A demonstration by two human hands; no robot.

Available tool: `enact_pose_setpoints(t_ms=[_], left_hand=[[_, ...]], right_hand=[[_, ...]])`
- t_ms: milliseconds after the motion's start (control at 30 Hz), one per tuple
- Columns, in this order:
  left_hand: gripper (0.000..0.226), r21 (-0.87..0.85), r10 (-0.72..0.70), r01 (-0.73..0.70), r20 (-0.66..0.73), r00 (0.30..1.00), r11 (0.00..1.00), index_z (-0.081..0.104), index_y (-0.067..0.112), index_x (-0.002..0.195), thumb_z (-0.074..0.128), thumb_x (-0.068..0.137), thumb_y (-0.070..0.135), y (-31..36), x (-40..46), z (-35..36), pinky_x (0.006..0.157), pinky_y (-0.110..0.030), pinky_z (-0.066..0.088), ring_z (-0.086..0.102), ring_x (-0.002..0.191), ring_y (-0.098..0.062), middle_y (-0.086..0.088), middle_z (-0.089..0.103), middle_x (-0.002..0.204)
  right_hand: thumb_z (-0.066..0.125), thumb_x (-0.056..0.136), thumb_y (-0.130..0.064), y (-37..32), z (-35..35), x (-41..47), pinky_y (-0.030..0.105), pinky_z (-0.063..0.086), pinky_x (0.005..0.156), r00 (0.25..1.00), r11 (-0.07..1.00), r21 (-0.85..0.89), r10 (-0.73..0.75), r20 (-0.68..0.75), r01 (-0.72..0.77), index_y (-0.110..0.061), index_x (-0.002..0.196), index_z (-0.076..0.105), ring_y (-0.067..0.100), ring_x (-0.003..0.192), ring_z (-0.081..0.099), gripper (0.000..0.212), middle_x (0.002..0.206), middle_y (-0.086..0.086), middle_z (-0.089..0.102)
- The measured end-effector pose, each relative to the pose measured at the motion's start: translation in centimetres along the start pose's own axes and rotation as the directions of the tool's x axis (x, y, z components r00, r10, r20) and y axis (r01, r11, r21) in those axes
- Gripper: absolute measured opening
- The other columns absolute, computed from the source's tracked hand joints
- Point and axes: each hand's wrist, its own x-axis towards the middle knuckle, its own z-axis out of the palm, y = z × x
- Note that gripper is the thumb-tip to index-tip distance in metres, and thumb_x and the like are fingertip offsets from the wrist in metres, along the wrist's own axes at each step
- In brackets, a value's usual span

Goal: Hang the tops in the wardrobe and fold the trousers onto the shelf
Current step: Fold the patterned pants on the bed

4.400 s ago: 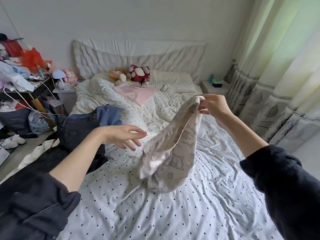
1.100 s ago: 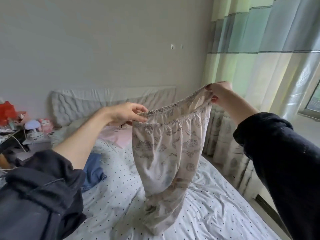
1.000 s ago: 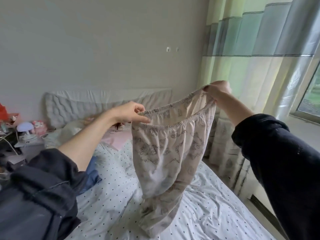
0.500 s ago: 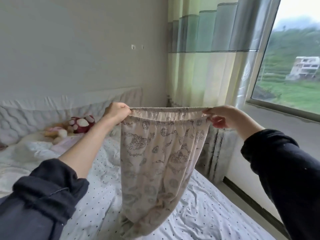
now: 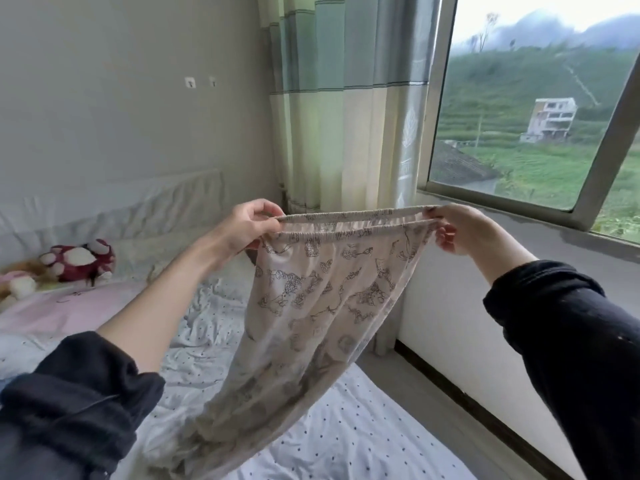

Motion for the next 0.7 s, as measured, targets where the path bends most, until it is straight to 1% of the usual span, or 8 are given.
enact_pose_setpoints(t_ms=[67, 133, 267, 367, 467, 500, 600, 700], left_hand=[[0.016, 0.064, 0.029, -0.030, 0.022, 0.999, 0.997, 0.062, 0.025, 0.088, 0.059, 0.089, 0.009, 2.0, 2.4, 4.1, 0.052, -0.020, 0.035, 0.050, 0.060, -0.007, 0.008, 0.062, 0.065], [0.016, 0.106, 0.062, -0.064, 0.022, 0.998, 0.992, 0.064, 0.025, 0.086, 0.058, 0.090, 0.010, 4.2, 4.9, 8.5, 0.047, -0.014, 0.036, 0.050, 0.054, -0.001, 0.006, 0.060, 0.067], [0.006, 0.176, 0.136, -0.144, 0.059, 0.989, 0.974, 0.065, 0.022, 0.084, 0.063, 0.090, 0.022, 9.4, 10.1, 16.3, 0.050, -0.009, 0.036, 0.049, 0.052, 0.004, 0.010, 0.057, 0.066], [0.011, 0.178, 0.195, -0.211, 0.104, 0.975, 0.961, 0.065, 0.019, 0.083, 0.061, 0.091, 0.025, 13.5, 13.6, 20.6, 0.054, -0.013, 0.036, 0.046, 0.049, 0.005, 0.011, 0.054, 0.064], [0.016, 0.180, 0.252, -0.281, 0.165, 0.953, 0.943, 0.065, 0.014, 0.085, 0.056, 0.094, 0.024, 16.2, 15.5, 23.4, 0.052, -0.008, 0.038, 0.047, 0.051, 0.004, 0.007, 0.056, 0.068], [0.019, 0.185, 0.254, -0.288, 0.188, 0.949, 0.940, 0.065, 0.011, 0.086, 0.055, 0.095, 0.024, 16.8, 15.9, 24.0, 0.053, -0.008, 0.039, 0.049, 0.053, 0.002, 0.005, 0.057, 0.068], [0.023, 0.139, 0.205, -0.251, 0.282, 0.937, 0.958, 0.060, 0.006, 0.078, 0.052, 0.096, 0.018, 17.6, 16.1, 24.5, 0.064, -0.019, 0.045, 0.057, 0.057, -0.004, 0.001, 0.062, 0.065], [0.023, 0.072, 0.095, -0.133, 0.391, 0.915, 0.988, 0.059, 0.008, 0.075, 0.050, 0.096, 0.014, 16.3, 15.3, 23.2, 0.064, -0.024, 0.047, 0.059, 0.062, -0.012, -0.004, 0.063, 0.069]], right_hand=[[0.064, 0.087, -0.013, -1.6, -4.1, 2.8, 0.014, 0.031, 0.034, 1.000, 0.999, -0.043, -0.015, -0.024, 0.014, -0.010, 0.071, 0.058, 0.008, 0.043, 0.038, 0.018, 0.058, 0.002, 0.050], [0.064, 0.087, -0.011, -3.4, -8.4, 5.7, 0.012, 0.032, 0.032, 0.997, 0.999, -0.028, -0.036, -0.061, 0.034, -0.008, 0.072, 0.058, 0.007, 0.034, 0.046, 0.017, 0.051, 0.004, 0.057], [0.060, 0.088, -0.002, -8.4, -16.2, 10.7, 0.015, 0.040, 0.031, 0.977, 0.971, 0.172, -0.141, -0.159, 0.168, -0.004, 0.070, 0.055, 0.010, 0.031, 0.056, 0.019, 0.050, 0.010, 0.061], [0.055, 0.091, 0.000, -11.9, -20.7, 12.4, 0.018, 0.043, 0.033, 0.931, 0.919, 0.249, -0.235, -0.279, 0.306, -0.003, 0.072, 0.054, 0.009, 0.031, 0.055, 0.019, 0.049, 0.007, 0.058], [0.056, 0.086, 0.006, -15.1, -23.3, 12.4, 0.019, 0.048, 0.037, 0.851, 0.858, 0.250, -0.322, -0.415, 0.447, -0.008, 0.064, 0.053, 0.006, 0.030, 0.052, 0.027, 0.033, -0.003, 0.052], [0.054, 0.087, 0.006, -16.1, -23.7, 12.2, 0.017, 0.048, 0.039, 0.827, 0.843, 0.233, -0.357, -0.434, 0.486, -0.011, 0.064, 0.053, 0.005, 0.030, 0.053, 0.028, 0.035, -0.003, 0.054], [0.051, 0.088, 0.005, -17.9, -23.9, 12.5, 0.016, 0.051, 0.045, 0.772, 0.813, 0.146, -0.457, -0.441, 0.564, -0.014, 0.074, 0.059, 0.008, 0.046, 0.058, 0.025, 0.065, 0.004, 0.061], [0.055, 0.088, 0.000, -18.3, -21.3, 12.7, 0.014, 0.048, 0.044, 0.756, 0.814, 0.018, -0.531, -0.383, 0.581, -0.015, 0.097, 0.066, 0.006, 0.050, 0.058, 0.021, 0.068, 0.001, 0.059]])
